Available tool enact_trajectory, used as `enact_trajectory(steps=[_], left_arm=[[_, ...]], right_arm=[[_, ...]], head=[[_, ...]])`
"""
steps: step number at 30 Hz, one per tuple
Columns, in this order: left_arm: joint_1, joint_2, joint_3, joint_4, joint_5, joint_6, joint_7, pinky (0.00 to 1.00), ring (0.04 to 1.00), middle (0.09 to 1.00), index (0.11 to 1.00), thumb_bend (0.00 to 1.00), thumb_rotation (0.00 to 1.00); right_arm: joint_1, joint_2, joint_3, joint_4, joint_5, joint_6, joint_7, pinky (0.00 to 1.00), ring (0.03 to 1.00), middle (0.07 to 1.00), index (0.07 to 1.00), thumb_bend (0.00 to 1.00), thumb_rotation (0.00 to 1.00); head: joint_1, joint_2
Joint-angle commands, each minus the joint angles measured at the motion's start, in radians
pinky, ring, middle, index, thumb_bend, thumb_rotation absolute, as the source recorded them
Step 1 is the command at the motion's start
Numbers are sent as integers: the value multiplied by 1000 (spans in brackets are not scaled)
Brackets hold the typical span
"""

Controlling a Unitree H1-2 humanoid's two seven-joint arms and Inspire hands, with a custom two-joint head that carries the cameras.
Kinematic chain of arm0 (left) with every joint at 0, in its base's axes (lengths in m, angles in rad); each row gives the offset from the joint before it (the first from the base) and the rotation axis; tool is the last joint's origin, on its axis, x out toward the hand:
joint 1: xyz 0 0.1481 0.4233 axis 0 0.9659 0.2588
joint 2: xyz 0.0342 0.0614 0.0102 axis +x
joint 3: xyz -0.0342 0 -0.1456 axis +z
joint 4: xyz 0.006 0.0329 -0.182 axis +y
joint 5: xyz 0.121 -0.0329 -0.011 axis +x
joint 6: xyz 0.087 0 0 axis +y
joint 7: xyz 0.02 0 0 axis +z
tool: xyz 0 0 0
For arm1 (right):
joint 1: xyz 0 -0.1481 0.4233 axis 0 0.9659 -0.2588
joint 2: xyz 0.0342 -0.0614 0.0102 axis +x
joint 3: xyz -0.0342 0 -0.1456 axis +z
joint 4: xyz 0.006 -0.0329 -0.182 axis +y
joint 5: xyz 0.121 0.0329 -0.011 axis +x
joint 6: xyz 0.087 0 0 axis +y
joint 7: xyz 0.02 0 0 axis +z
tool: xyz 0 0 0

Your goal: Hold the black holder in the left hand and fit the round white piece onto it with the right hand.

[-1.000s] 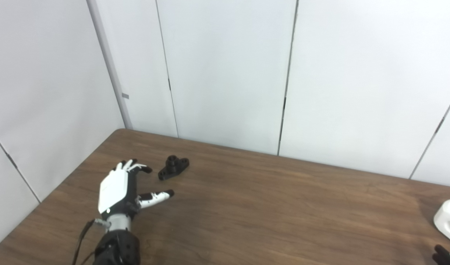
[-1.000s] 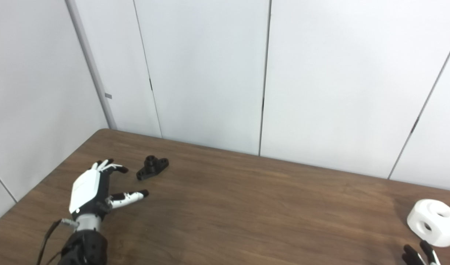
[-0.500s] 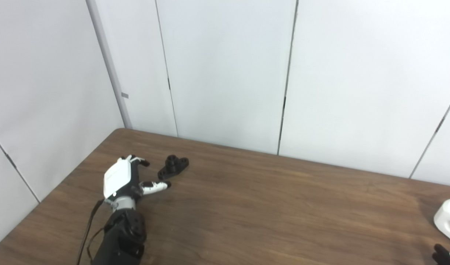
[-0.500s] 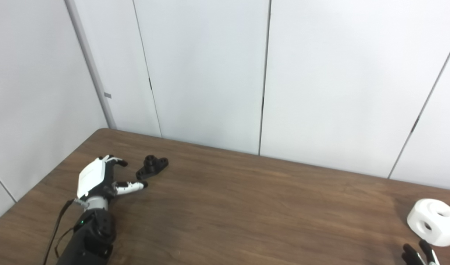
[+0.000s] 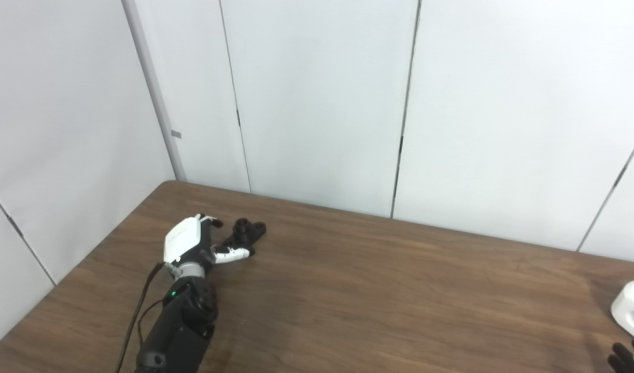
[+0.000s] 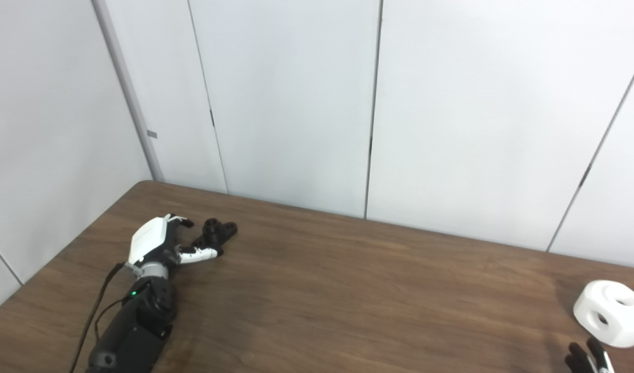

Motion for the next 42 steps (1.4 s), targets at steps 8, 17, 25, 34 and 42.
enact_trajectory(steps=[8, 17, 25, 34, 42], left_arm=[[-79, 36, -34, 51, -21, -65, 61, 1000, 1000, 943, 727, 961, 329], [-91, 43, -57, 93, -30, -52, 82, 1000, 1000, 938, 711, 931, 312], [-83, 48, -52, 76, -45, -22, 61, 1000, 1000, 934, 684, 909, 306], [-79, 57, -52, 80, -51, -31, 70, 1000, 995, 916, 667, 911, 291], [-89, 69, -66, 106, -56, -51, 80, 1000, 958, 841, 521, 632, 112]], right_arm=[[-2, -11, 5, -2, 12, -12, 14, 1000, 966, 961, 1000, 748, 1000], [-1, -8, 3, -8, 15, -9, 9, 1000, 961, 950, 991, 732, 1000], [1, -12, 4, -18, 19, 3, 13, 1000, 978, 961, 1000, 722, 1000], [6, -13, 3, -24, 15, -1, 11, 1000, 987, 974, 1000, 717, 1000], [11, -11, 3, -39, 14, 18, 7, 1000, 986, 962, 1000, 686, 1000]], head=[[-8, 5], [-10, 13], [-4, 17], [-13, 24], [-19, 31]])
